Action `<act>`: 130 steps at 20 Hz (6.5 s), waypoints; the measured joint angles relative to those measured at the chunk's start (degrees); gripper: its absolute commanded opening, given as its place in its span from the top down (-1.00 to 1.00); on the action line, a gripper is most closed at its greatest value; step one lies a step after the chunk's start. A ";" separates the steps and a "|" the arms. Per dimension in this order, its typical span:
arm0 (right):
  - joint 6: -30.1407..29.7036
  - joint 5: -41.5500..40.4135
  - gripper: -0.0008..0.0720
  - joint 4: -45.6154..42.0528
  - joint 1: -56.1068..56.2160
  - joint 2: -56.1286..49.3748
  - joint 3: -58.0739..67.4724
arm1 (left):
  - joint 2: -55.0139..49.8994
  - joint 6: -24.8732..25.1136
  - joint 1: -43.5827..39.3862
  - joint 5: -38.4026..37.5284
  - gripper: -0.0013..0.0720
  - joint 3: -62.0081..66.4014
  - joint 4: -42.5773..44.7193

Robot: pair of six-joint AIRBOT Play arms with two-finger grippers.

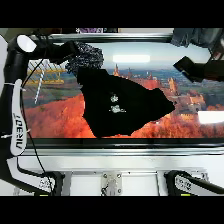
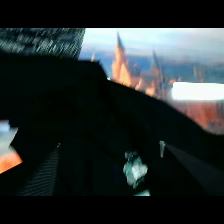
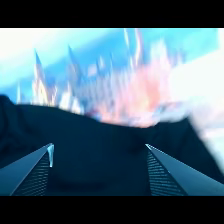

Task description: Fold the clothes and pants, and hang the long-sleeved shirts on hangers.

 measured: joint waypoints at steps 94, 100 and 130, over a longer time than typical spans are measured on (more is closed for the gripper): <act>12.55 -3.65 0.91 -16.31 9.81 41.64 14.32 | 54.82 -0.22 0.09 -0.11 0.90 2.32 -5.64; 13.84 -20.81 0.90 -17.86 9.81 28.70 13.22 | 42.45 -0.31 1.03 -7.39 0.90 -6.71 -4.39; 9.07 0.09 0.90 -26.58 11.89 -7.17 -15.63 | 1.92 7.56 -0.13 8.17 0.90 -35.34 -4.28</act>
